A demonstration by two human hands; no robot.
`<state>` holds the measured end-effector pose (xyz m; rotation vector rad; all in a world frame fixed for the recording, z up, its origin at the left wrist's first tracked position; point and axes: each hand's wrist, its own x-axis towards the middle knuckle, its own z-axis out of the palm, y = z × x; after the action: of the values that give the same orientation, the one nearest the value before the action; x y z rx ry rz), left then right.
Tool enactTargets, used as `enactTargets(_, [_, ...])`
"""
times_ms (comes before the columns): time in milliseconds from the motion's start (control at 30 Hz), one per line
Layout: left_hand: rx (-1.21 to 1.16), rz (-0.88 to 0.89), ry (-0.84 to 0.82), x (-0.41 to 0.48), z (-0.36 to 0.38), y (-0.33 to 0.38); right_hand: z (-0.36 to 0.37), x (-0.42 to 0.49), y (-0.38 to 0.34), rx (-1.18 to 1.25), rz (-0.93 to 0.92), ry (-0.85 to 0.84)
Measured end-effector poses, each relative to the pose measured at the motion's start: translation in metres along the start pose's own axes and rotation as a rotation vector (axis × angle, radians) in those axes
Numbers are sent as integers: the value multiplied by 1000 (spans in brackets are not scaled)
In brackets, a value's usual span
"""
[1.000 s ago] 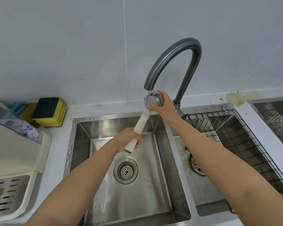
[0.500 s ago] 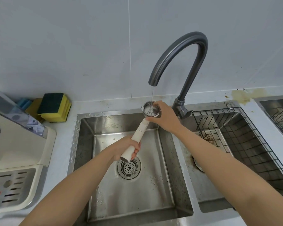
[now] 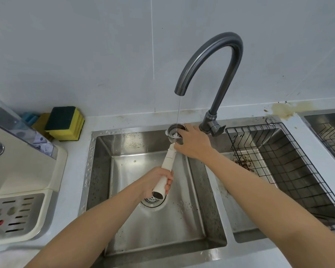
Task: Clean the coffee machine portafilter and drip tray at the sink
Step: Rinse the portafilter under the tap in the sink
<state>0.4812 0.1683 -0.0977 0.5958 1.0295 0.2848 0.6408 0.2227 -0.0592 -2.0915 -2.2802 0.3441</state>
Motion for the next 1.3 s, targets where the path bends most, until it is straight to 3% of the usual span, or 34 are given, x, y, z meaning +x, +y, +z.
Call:
enactTargets(400, [199,135,113,-8,-16,-1,-18,-7,0,403,-130,-205])
enactTargets(633, [327,193,164,-6,-23,7,-17,-7,-3,107,-88,-136])
enactTargets(933, [376,154,74,-17,-24,11,-25,-5,2,193,-172,-214])
enactTargets(1133, [428,222,165,-15,-25,13,-26,-6,-1,-171,-206,-32])
enactTargets(1300, [414,291,263,-15,-27,15,-30,-7,-6,-164,-219,85])
